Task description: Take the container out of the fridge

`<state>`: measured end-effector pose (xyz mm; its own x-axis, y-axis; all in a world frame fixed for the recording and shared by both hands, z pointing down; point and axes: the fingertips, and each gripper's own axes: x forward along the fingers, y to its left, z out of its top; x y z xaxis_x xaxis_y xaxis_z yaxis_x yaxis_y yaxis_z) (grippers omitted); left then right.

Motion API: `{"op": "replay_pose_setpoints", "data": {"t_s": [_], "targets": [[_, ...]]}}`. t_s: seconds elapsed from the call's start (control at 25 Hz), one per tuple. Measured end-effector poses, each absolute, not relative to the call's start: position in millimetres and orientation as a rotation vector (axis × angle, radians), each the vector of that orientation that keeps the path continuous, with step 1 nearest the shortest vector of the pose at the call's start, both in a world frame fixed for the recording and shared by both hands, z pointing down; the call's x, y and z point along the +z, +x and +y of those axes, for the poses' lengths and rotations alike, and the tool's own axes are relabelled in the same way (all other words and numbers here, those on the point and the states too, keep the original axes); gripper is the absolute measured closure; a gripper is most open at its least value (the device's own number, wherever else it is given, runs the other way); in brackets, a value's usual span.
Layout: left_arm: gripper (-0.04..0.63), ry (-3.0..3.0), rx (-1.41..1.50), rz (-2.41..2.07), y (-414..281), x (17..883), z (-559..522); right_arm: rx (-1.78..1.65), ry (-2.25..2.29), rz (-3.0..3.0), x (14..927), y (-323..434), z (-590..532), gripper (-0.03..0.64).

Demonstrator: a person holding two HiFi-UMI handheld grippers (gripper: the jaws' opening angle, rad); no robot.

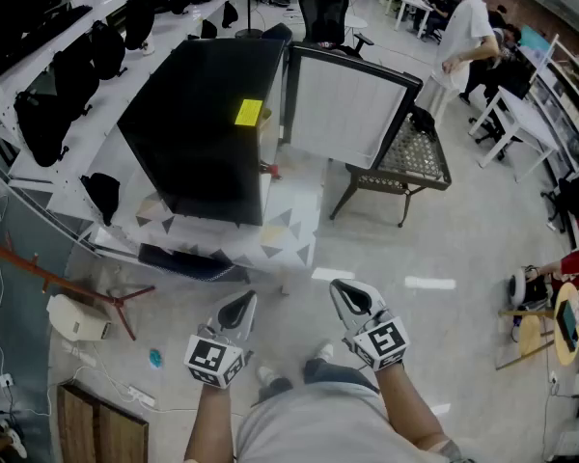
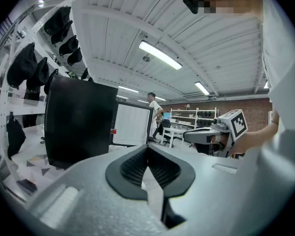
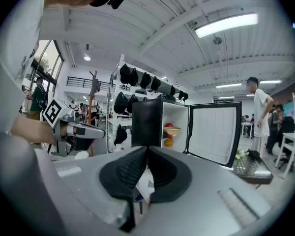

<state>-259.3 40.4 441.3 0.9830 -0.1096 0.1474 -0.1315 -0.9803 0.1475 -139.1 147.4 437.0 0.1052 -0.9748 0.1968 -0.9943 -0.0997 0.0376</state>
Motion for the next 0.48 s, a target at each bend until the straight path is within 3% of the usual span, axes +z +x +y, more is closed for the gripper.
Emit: {"op": "replay_pose_setpoints", "data": {"t_s": [0.48], "targets": [[0.588, 3.016, 0.256, -0.123, -162.3, 432.8, 102.2, 0.117, 2.182, -2.067, 424.4, -59.7, 197.9, 0.603]]}}
